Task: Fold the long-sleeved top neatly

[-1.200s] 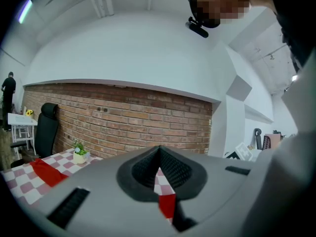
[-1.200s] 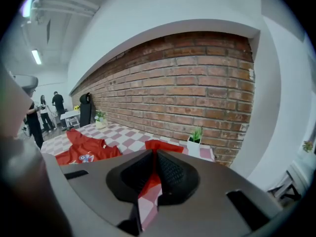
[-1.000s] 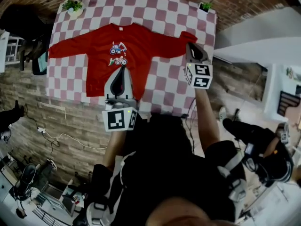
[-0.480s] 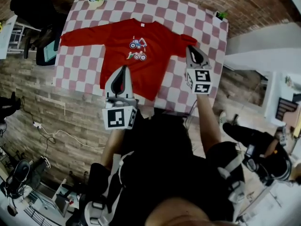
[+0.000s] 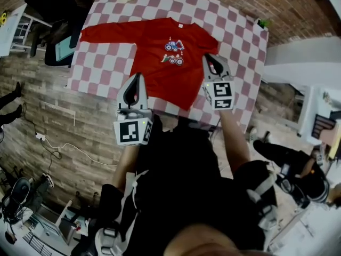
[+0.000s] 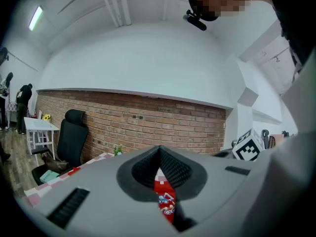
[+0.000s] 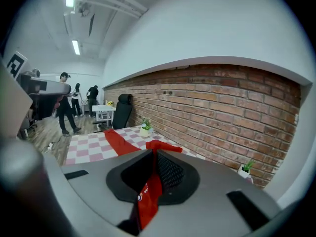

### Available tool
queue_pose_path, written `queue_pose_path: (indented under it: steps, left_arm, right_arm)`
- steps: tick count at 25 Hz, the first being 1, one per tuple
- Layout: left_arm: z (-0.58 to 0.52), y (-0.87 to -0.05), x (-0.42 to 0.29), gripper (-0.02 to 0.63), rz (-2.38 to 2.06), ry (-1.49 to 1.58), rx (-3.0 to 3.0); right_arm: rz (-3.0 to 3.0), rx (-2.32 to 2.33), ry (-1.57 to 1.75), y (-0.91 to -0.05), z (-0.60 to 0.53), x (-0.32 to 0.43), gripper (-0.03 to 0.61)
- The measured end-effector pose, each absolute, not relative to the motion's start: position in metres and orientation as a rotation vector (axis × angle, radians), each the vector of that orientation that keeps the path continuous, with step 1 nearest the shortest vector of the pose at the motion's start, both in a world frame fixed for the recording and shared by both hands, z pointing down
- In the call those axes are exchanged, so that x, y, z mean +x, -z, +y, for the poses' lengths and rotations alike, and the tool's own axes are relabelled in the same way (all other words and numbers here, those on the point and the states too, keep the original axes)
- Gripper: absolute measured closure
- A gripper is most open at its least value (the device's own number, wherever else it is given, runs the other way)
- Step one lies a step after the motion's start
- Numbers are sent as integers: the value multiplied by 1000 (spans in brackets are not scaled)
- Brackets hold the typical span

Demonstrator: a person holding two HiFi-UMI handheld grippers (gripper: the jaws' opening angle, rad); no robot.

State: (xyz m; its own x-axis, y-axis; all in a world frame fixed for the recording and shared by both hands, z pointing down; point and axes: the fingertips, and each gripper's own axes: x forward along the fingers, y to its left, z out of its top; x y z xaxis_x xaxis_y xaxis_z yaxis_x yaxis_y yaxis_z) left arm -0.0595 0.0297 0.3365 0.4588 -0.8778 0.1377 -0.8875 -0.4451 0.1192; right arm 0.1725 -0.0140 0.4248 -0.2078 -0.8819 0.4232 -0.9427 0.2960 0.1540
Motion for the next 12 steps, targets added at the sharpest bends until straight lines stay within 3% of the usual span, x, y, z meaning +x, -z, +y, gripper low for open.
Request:
queue_pose_path:
  steps: [12]
  left_arm:
    - [27, -363, -146, 615, -1621, -80, 2421]
  right_arm:
    - [-2202, 1420, -174, -465, -13, 51, 554]
